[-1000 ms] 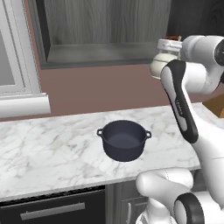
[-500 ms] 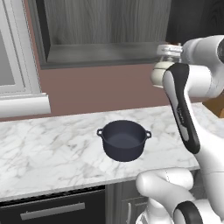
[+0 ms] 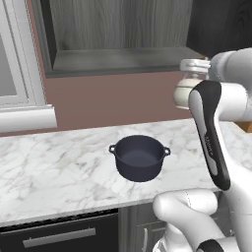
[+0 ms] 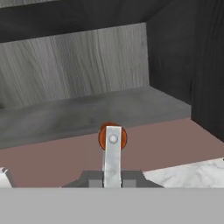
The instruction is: Pick the kettle from the cabinet and place it on a stove burner. Then pick the pot from the counter and place it on another stove burner. Finally, turn both burners on.
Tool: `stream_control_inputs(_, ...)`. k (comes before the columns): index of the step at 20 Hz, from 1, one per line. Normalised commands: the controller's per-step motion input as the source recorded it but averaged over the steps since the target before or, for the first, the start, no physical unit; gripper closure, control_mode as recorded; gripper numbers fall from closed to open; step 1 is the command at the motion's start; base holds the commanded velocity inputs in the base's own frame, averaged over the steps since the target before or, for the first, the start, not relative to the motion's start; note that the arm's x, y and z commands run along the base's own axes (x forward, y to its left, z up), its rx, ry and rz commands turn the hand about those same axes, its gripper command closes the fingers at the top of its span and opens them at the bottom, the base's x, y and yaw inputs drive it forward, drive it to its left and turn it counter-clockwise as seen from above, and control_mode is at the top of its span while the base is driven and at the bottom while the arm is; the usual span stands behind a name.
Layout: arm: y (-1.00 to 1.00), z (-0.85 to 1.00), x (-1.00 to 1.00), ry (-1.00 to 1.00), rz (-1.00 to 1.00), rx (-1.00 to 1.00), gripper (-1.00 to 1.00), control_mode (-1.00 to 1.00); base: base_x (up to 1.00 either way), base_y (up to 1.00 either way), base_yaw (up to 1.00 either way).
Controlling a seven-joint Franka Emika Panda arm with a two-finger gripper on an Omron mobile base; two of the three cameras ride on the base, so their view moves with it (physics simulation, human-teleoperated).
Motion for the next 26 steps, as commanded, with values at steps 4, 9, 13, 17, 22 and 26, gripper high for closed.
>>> stream_control_inputs(4, 0.03, -0.18, -0.24, 0.0, 0.0, 0.0, 1.0, -1.0, 0.0, 0.0, 0.0)
stream_control_inputs(9, 0.1, -0.17, -0.11, 0.03, 0.0, 0.0, 1.0, -1.0, 0.0, 0.0, 0.0)
stream_control_inputs(13, 0.13, -0.18, -0.05, 0.04, 0.0, 0.0, 1.0, -1.0, 0.0, 0.0, 0.0)
stream_control_inputs(17, 0.03, -0.03, 0.0, 0.01, 0.0, 0.0, 1.0, -1.0, 0.0, 0.0, 0.0)
stream_control_inputs(22, 0.0, 0.0, -0.02, 0.0, 0.0, 0.0, 1.0, -1.0, 0.0, 0.0, 0.0)
stream_control_inputs(26, 0.0, 0.0, -0.05, 0.0, 0.0, 0.0, 1.0, 1.0, -0.27, 0.09, 0.0)
